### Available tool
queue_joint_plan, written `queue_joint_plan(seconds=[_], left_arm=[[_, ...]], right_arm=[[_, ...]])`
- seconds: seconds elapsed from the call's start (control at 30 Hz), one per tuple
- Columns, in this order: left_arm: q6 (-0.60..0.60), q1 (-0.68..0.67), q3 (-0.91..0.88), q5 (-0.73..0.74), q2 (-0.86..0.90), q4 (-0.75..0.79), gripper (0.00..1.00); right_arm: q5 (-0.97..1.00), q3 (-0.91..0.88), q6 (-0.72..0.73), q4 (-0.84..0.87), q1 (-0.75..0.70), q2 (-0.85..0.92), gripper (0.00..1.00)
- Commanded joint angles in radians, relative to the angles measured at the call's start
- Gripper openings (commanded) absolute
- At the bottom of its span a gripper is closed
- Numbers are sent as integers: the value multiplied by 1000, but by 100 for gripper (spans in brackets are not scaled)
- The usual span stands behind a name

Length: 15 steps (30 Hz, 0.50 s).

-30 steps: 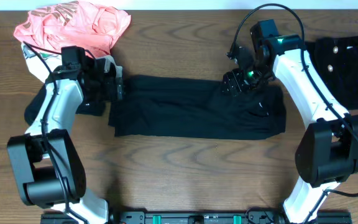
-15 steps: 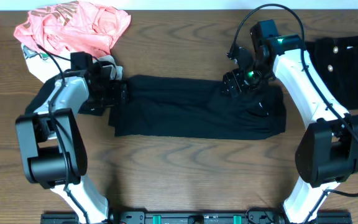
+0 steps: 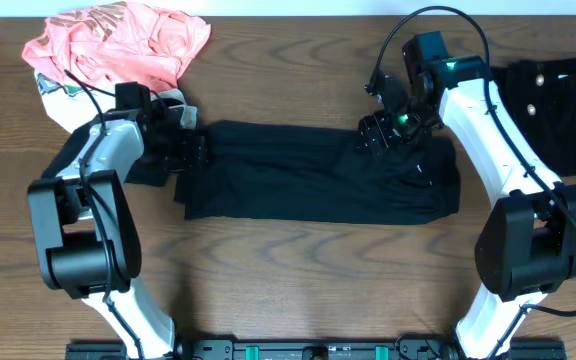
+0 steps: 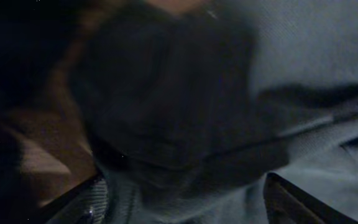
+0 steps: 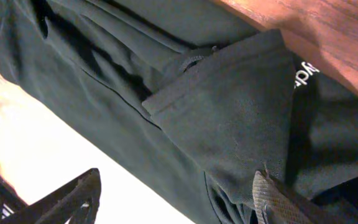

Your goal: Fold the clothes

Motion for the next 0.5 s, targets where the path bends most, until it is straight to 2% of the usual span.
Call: queue_joint_plan(seconds=[0.0, 0.27, 0.47], left_arm=[[19, -26, -47, 23, 86, -46, 79], [23, -26, -48, 53, 87, -57, 74], [22, -26, -48, 130, 87, -54, 64]], right_arm=[[-14, 19, -15, 1, 15, -21, 76], [-14, 19, -15, 0, 15, -21, 76], [-14, 19, -15, 1, 15, -21, 76]])
